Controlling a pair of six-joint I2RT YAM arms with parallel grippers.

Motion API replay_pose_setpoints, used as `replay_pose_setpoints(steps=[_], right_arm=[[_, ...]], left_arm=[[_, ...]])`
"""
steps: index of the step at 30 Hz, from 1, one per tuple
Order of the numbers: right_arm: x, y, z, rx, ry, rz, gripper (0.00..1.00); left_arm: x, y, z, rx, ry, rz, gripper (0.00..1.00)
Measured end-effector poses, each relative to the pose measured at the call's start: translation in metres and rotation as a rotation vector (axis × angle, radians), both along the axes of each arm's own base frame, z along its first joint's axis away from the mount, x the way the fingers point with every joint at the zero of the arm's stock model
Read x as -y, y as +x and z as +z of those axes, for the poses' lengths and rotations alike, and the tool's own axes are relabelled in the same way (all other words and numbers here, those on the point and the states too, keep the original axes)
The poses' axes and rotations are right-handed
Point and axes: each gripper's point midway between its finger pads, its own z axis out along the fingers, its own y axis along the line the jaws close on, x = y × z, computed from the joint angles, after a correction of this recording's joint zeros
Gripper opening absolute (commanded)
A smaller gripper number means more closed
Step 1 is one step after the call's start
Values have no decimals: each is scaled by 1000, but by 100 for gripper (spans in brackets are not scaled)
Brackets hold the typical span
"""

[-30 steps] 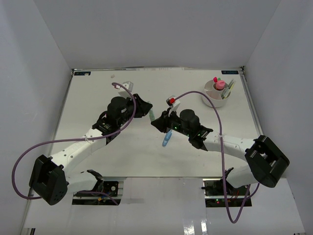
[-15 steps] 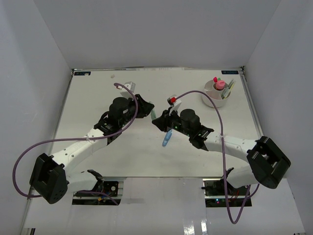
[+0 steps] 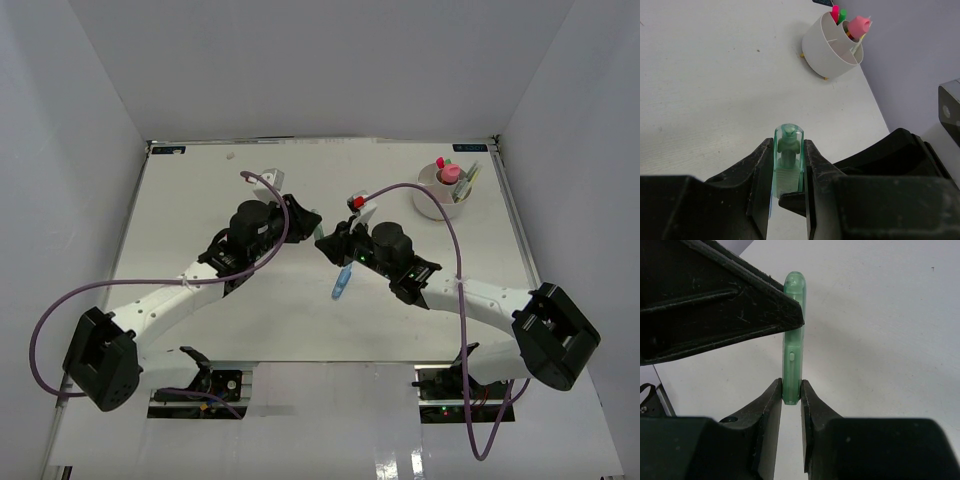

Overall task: Sort the stationery into containers
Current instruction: Close the pen cap on the pen.

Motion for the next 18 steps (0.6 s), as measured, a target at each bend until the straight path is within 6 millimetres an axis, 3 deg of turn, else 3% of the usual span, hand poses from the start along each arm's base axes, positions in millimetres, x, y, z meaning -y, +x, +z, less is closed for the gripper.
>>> replay_pose_setpoints(steps=[7, 18], right_arm=[[3, 2, -4, -1, -21, -14, 8], [19, 8, -4, -2, -50, -32, 8]], left_arm=[[5, 0, -5, -2, 9, 0, 8], [19, 2, -5, 18, 0, -6, 3]])
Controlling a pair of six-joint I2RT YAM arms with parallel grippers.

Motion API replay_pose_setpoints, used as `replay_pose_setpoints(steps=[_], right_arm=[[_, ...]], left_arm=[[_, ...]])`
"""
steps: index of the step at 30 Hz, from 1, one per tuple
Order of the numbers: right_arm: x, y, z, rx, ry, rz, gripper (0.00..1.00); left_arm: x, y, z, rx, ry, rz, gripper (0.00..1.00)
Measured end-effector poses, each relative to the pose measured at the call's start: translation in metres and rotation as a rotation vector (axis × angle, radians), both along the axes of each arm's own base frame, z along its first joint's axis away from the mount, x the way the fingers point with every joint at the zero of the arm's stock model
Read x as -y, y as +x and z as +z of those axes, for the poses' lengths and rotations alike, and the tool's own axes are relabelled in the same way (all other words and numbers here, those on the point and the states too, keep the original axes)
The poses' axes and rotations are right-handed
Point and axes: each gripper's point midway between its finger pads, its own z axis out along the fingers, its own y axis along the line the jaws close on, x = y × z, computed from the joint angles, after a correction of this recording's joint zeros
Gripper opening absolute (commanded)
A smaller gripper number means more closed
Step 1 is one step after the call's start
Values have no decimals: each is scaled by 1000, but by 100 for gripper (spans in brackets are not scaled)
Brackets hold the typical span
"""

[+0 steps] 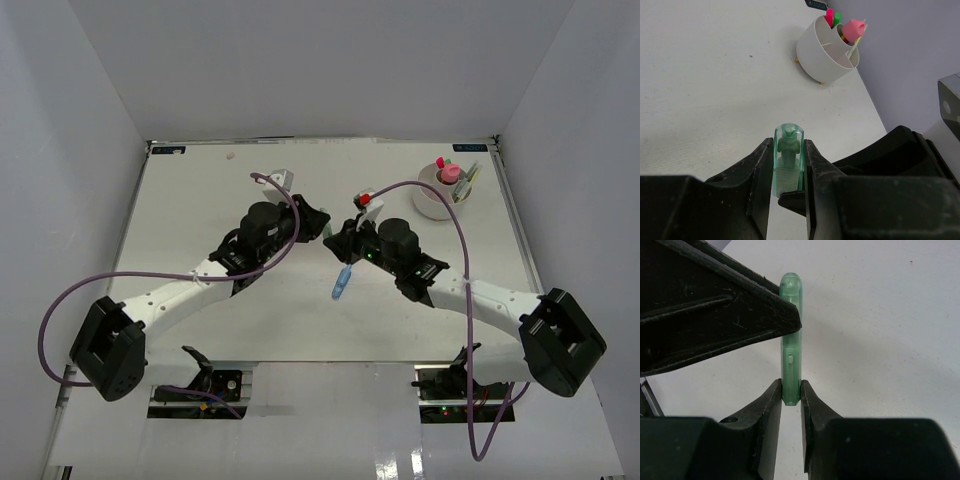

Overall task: Sort the stationery into containers
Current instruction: Close the pen cap on the pen.

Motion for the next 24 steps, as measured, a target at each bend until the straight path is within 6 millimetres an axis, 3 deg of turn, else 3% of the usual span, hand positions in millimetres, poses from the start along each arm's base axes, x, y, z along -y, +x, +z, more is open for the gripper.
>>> replay_pose_setpoints(steps=[16, 24], right_arm=[[13, 6, 0, -12, -22, 6, 8], [17, 13, 9, 7, -38, 2, 8]], left_arm=[[14, 4, -3, 3, -7, -3, 0], [17, 9, 5, 22, -14, 19, 0]])
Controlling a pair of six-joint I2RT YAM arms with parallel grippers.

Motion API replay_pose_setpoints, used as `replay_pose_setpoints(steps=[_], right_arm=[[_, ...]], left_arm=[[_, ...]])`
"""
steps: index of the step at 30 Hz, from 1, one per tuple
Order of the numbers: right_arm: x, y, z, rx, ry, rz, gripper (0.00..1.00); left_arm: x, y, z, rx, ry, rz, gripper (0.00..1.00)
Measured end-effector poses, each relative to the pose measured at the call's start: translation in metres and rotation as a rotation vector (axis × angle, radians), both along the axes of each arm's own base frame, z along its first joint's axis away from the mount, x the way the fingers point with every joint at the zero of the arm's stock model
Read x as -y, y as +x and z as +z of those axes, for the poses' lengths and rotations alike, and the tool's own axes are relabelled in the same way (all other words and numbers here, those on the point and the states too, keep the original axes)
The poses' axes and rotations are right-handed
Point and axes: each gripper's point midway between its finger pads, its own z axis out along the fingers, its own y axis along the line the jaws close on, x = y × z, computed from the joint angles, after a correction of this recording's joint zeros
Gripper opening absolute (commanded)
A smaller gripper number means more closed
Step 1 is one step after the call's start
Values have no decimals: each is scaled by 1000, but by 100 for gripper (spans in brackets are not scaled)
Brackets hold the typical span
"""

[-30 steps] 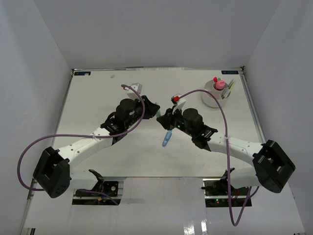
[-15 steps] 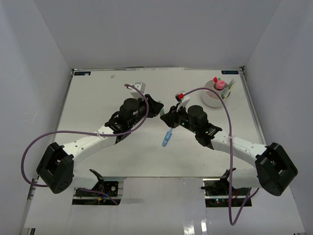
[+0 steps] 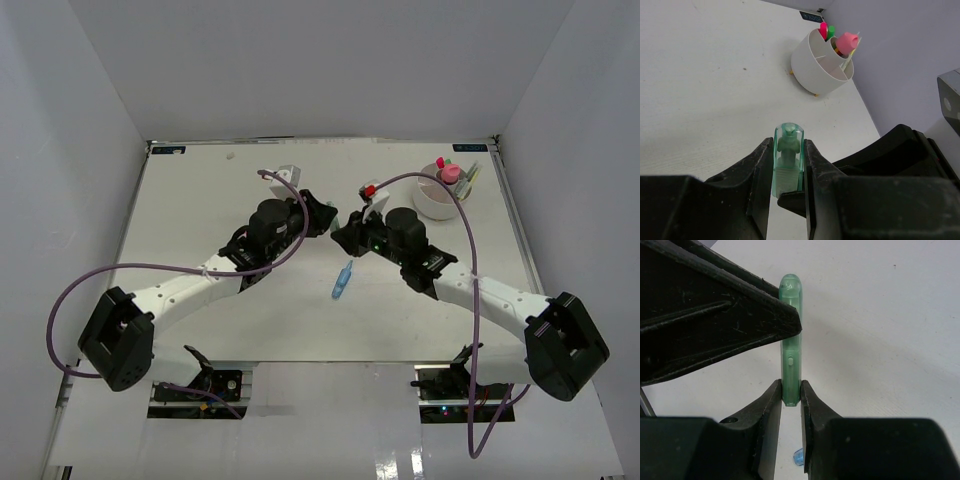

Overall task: Sort the stationery into containers
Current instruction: Close the pen cap on the pen.

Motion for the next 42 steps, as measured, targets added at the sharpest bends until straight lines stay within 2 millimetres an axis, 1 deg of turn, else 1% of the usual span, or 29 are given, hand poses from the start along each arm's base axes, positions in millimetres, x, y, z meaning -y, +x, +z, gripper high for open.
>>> replay_pose_setpoints(steps=[11, 16, 18, 19, 20, 22, 23, 25, 26, 28, 29, 30, 33, 35, 36, 37, 39, 42], right_arm=[[7, 9, 8, 8, 0, 3, 8], [7, 8, 9, 9, 2, 17, 8], [6, 7, 11, 12, 8, 26, 15], [6, 6, 13, 14, 11, 31, 17], [5, 5, 14, 17, 15, 37, 17], [5, 2, 17, 20, 21, 47, 12], [5, 1, 17, 21, 23, 52, 8], [5, -1, 16, 24, 29, 62, 8], [5, -3, 14, 25, 31, 66, 8], [6, -6, 10, 21, 30, 73, 8], [7, -4, 14, 45, 45, 66, 8], [8, -1, 20, 66, 56, 60, 8], [13, -3, 19, 83, 58, 54, 8], [14, -3, 21, 99, 66, 51, 8], [16, -3, 21, 106, 69, 48, 8], [17, -2, 22, 114, 71, 41, 8], [19, 2, 30, 145, 89, 24, 8], [26, 5, 41, 190, 110, -4, 8]], left_arm=[[7, 7, 5, 9, -32, 8, 0], [6, 7, 7, 15, -29, 13, 0], [5, 5, 10, 19, -28, 13, 0], [4, 4, 12, 23, -27, 13, 0], [4, 3, 14, 28, -26, 13, 2], [3, 1, 16, 35, -21, 9, 8], [3, -1, 17, 37, -16, 7, 17], [3, -3, 17, 37, -2, 4, 27], [3, -4, 16, 37, 5, 4, 38], [4, -8, 13, 33, 23, -5, 48], [4, -13, 7, 17, 46, -22, 53], [5, -19, -2, 0, 70, -34, 61], [1, -20, -4, -1, 94, -26, 73], [-3, -22, -4, 1, 109, -20, 77], [-6, -23, -4, 0, 115, -18, 81], [-7, -24, -4, -1, 123, -20, 82], [-9, -29, -9, -13, 143, -37, 83], [-12, -35, -21, -38, 174, -59, 86]])
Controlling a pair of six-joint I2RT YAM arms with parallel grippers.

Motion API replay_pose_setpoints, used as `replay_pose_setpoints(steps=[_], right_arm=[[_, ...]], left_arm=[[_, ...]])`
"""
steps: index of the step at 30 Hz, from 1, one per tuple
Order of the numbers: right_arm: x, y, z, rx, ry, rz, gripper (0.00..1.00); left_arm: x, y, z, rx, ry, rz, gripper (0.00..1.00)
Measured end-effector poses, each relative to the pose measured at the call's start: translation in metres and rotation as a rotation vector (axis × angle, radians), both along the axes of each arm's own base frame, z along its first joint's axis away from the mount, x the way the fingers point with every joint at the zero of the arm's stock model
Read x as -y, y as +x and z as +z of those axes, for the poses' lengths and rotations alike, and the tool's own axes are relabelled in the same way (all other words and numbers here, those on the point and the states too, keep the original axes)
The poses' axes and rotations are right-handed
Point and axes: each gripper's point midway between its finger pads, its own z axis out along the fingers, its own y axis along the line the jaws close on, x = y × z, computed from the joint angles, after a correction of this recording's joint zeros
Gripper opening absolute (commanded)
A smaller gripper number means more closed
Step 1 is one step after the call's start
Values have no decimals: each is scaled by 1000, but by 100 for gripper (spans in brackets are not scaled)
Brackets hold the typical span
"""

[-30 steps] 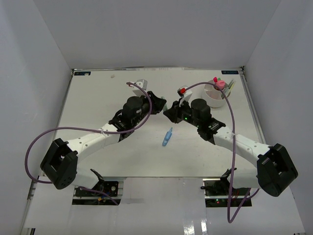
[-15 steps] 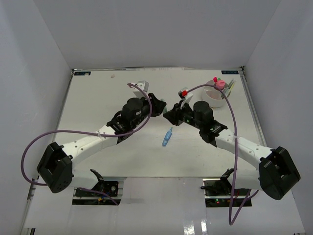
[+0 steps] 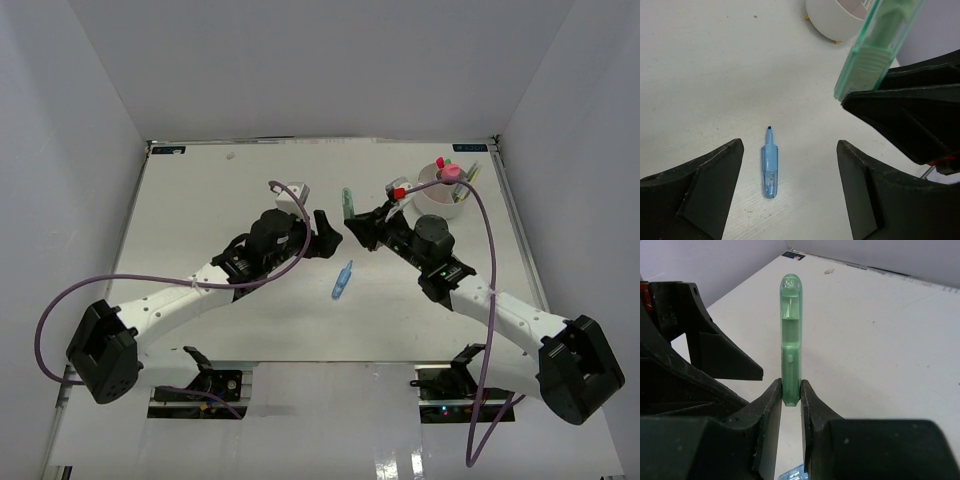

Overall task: Sort the stationery into containers
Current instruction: Close the pen cap on the pen, then place the pen in the storage box.

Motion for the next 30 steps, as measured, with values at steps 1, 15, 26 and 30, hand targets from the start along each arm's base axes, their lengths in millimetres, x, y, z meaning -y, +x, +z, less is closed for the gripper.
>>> replay_pose_setpoints(steps=[1, 15, 26, 30], right_arm=[[3, 0, 2, 12, 5, -9, 8], [124, 52, -48, -123, -152, -412, 8], [193, 100, -18, -92, -667, -572, 8], [208, 107, -33, -135, -825, -537, 8]], left_arm=[[-1, 0, -3, -4, 6, -3, 87], [-35, 12, 29, 97, 5, 49, 90], [-53, 24, 11, 112, 133, 102, 90], [-58, 29, 2, 112, 189, 118, 90]])
